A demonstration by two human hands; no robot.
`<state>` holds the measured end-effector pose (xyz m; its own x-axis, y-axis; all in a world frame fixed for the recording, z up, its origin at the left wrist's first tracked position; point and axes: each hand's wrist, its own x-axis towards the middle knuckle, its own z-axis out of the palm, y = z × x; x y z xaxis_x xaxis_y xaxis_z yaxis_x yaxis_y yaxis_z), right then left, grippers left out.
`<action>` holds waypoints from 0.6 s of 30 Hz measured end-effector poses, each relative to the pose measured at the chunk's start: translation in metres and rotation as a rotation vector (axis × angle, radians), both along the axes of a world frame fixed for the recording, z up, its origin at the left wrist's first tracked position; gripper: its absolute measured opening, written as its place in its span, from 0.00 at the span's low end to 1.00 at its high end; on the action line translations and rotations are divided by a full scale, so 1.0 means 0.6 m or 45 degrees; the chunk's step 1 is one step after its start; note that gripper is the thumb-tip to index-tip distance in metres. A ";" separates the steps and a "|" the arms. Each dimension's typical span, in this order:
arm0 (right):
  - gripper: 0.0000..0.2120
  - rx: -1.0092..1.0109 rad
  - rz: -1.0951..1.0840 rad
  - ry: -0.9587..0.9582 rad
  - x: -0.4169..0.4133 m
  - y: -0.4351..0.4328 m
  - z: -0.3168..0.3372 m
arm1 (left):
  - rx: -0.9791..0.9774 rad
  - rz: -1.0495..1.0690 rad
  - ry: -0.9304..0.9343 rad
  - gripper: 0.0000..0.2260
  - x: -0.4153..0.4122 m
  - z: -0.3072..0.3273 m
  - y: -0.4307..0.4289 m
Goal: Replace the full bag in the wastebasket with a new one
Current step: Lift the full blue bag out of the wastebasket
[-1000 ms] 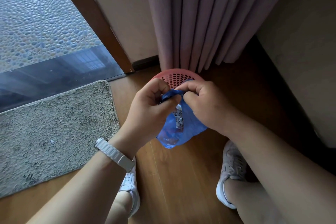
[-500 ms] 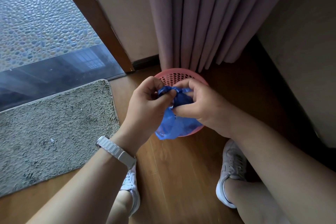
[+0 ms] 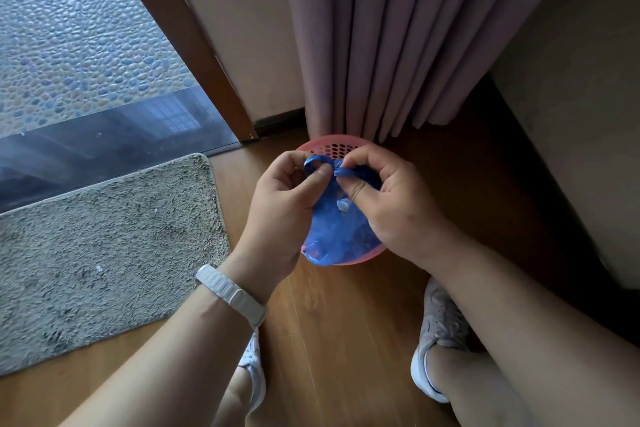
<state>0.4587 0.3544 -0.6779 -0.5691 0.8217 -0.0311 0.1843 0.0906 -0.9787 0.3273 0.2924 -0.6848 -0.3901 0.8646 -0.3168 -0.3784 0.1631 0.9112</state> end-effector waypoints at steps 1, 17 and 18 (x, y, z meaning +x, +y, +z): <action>0.04 0.020 -0.015 -0.009 0.001 0.001 0.000 | 0.006 0.008 0.009 0.02 0.000 0.001 0.000; 0.07 0.049 -0.769 -0.132 0.040 0.049 0.010 | 0.072 0.369 -0.333 0.11 -0.052 0.026 0.011; 0.06 -0.012 -0.820 -0.117 0.046 0.054 0.007 | 0.047 0.397 -0.301 0.11 -0.057 0.023 0.010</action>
<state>0.4862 0.3869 -0.6740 0.0426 0.9970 -0.0652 0.2821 -0.0746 -0.9565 0.2930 0.2984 -0.6707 -0.5561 0.7283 -0.4004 -0.6046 -0.0239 0.7962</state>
